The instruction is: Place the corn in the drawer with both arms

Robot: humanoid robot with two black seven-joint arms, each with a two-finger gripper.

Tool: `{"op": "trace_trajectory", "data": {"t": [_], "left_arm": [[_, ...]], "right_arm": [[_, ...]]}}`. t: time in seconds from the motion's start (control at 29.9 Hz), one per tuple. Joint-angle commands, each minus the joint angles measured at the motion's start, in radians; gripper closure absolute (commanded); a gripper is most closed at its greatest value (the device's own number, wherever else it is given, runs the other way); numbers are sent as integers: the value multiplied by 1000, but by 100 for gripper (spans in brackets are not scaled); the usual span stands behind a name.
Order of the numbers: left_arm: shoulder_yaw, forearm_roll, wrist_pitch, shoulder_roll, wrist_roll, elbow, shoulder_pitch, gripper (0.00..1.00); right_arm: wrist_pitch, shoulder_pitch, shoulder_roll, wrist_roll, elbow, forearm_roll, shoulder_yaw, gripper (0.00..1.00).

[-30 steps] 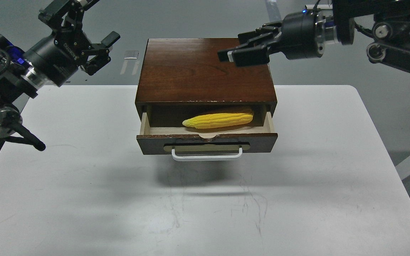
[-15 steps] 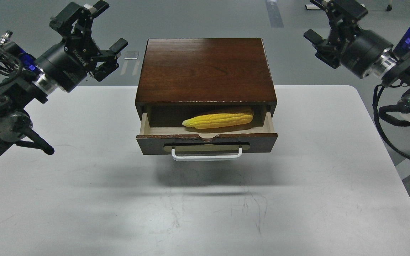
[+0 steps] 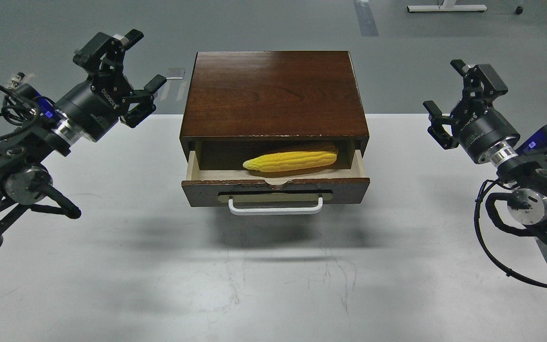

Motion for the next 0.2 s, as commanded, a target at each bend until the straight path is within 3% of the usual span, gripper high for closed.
{"op": "trace_trajectory", "data": {"t": [0.0,0.17], "left_arm": [[-1,0,0,-8,0,18,1,2],[-1,2,0,-14,0,30,7,2]], "right_arm": [[-1,-22,17,0,-1,-2,1,0],[1,-26,28,0,-11,-2,1,0]]}}
